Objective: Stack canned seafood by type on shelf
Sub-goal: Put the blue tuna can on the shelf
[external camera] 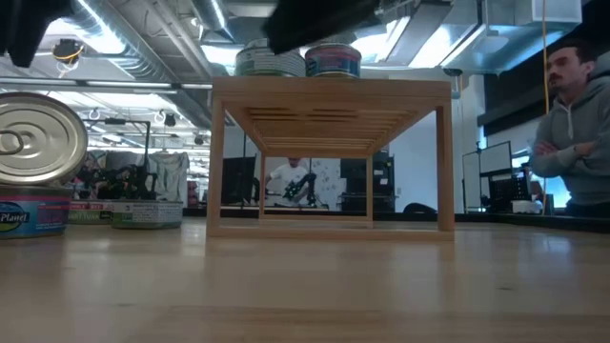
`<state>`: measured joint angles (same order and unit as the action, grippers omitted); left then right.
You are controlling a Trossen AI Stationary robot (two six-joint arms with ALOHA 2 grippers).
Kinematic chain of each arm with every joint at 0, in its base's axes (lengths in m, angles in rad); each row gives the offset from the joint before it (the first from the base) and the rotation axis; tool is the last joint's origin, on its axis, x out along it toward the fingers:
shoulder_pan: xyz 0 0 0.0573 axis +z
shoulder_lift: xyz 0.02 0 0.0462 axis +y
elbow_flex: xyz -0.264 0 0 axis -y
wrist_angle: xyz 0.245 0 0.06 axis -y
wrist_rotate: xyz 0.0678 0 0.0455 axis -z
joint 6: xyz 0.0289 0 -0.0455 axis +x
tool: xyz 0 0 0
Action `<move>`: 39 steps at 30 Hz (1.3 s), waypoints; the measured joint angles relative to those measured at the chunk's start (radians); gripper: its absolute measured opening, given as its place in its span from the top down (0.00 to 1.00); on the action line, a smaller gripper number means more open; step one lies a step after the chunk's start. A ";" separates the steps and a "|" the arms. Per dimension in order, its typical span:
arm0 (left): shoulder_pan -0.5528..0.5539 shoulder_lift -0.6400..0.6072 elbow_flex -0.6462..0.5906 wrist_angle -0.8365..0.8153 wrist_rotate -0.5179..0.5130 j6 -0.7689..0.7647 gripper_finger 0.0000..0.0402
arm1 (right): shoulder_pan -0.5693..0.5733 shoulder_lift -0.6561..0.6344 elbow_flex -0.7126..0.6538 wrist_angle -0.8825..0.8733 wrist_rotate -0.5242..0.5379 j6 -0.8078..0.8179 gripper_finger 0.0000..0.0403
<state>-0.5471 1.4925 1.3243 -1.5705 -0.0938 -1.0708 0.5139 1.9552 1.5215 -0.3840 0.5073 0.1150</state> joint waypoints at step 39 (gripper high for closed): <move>0.024 -0.624 -0.451 0.412 -0.052 -0.250 0.36 | 0.003 -0.036 0.000 -0.141 0.006 0.063 0.42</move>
<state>-0.5228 0.8689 0.8738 -1.1589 -0.1462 -1.3212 0.5167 1.9194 1.5219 -0.5247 0.5129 0.1783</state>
